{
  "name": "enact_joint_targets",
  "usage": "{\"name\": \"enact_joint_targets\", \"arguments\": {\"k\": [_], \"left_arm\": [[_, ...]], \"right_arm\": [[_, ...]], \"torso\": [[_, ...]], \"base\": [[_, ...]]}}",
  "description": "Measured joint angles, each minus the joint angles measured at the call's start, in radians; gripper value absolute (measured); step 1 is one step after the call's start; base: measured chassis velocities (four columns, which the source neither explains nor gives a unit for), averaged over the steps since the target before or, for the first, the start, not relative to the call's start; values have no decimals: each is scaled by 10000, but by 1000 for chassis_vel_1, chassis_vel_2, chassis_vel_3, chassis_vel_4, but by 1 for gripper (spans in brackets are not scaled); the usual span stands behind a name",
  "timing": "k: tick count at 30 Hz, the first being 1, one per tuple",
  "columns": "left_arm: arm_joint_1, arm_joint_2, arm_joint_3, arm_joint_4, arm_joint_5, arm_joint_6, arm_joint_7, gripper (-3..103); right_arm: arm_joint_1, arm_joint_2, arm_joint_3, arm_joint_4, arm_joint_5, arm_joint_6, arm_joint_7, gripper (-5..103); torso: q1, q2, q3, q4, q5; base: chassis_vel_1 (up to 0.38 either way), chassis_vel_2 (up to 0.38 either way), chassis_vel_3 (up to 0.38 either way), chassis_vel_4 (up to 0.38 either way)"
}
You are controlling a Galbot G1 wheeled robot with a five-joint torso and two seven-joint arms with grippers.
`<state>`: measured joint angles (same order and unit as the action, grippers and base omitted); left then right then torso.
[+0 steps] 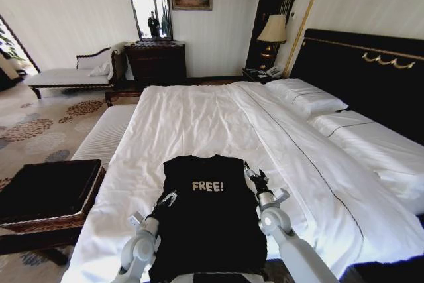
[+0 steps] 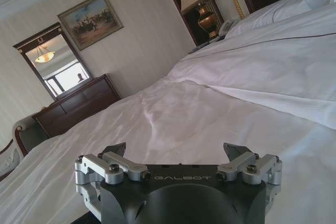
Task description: Fold the clothes on the bed and place them into the basket.
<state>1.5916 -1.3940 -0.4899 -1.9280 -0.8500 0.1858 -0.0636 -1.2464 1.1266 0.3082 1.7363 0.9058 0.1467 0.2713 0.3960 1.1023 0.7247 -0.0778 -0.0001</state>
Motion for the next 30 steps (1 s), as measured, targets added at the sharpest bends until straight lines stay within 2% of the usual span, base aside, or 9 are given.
{"name": "enact_joint_targets", "arguments": {"k": [4,7,9,12,13,16,22,30], "left_arm": [[551,102,-233,-695,19,-109,4,100],[1101,193,-708,-1591,94,-275,7,100],[1179,185,-1018,-1787,181,-416,-1,100],[964,105,-1928,-1748,143,-750,-221,100],[964,105,-1928,-1748,143,-750,-221,100],[566,114,-2871,-1232,-487,-779,-546,100],[496,89,-3465,-1092,-1113,-779,-766,100],[545,73,-3630,-1132,-1337,-786,-837,100]], "right_arm": [[444,-297,-87,-588,135,52,-35,100],[1102,-634,-340,-1378,406,54,-172,100],[1333,-773,-467,-1690,645,-14,-413,100],[1801,-1084,-708,-2388,1297,-350,-1573,100],[1801,-1084,-708,-2388,1297,-350,-1573,100],[2376,-1270,-1118,-3282,1446,-598,-2640,100],[2940,-1203,-1608,-4161,1608,-872,-3177,100],[3417,-509,-1942,-4935,2253,-913,-2997,101]], "torso": [[1,-1,0,-1,1],[1,0,0,1,2],[0,0,0,1,5],[1,0,0,-1,0],[1,0,0,-1,0],[2,-1,2,-1,-1],[1,-1,1,-1,-2],[1,0,1,-2,-2]], "base": [[0,0,0,0],[0,0,0,0],[0,0,0,0],[0,0,0,0],[0,0,0,0],[0,0,0,0],[0,0,0,0],[0,0,0,0]]}}
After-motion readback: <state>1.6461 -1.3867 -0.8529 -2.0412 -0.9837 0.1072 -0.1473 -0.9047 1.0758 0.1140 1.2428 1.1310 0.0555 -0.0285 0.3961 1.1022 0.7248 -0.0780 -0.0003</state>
